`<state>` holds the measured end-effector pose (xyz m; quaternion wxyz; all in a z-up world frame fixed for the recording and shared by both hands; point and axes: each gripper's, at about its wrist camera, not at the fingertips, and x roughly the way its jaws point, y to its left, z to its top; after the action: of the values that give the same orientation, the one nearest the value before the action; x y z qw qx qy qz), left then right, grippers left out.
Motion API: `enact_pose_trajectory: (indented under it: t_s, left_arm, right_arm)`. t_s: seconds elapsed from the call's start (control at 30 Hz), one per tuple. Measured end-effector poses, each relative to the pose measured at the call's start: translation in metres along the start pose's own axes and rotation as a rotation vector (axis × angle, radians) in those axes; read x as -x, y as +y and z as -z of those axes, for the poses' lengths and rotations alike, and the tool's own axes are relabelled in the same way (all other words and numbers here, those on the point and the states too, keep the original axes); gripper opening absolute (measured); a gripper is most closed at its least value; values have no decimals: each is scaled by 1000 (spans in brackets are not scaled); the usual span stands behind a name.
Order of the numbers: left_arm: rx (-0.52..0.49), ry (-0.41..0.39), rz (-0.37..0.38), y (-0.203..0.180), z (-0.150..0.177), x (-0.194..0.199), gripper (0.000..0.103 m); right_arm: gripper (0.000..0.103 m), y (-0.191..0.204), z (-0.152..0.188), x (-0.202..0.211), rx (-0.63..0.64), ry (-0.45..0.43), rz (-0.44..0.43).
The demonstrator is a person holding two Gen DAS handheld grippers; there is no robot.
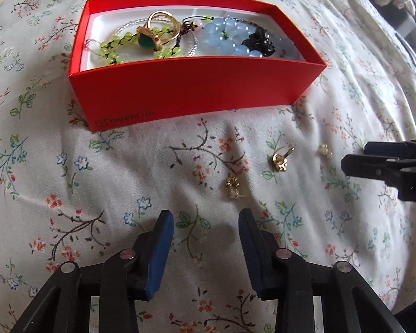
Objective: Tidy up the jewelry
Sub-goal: 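Withdraw both open tools from the box toward the small gold earrings, then grasp a gold stud earring with the left tool while the right tool grasps another earring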
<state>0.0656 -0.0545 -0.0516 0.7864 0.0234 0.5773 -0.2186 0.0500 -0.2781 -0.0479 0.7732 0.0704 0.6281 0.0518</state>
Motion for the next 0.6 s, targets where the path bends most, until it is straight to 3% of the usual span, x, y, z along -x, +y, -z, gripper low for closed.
enact_pose_trajectory:
  t_s: [0.4, 0.5, 0.6]
  left_arm:
    - [-45, -10, -7, -14, -8, -9, 32]
    - [-60, -12, -26, -17, -9, -12, 26]
    - [-79, -16, -33, -24, -11, -14, 12]
  right_arm:
    - [72, 9, 0, -4, 51, 10, -5]
    - [72, 9, 0, -3, 53, 13, -14]
    - [72, 7, -1, -3, 61, 18, -23]
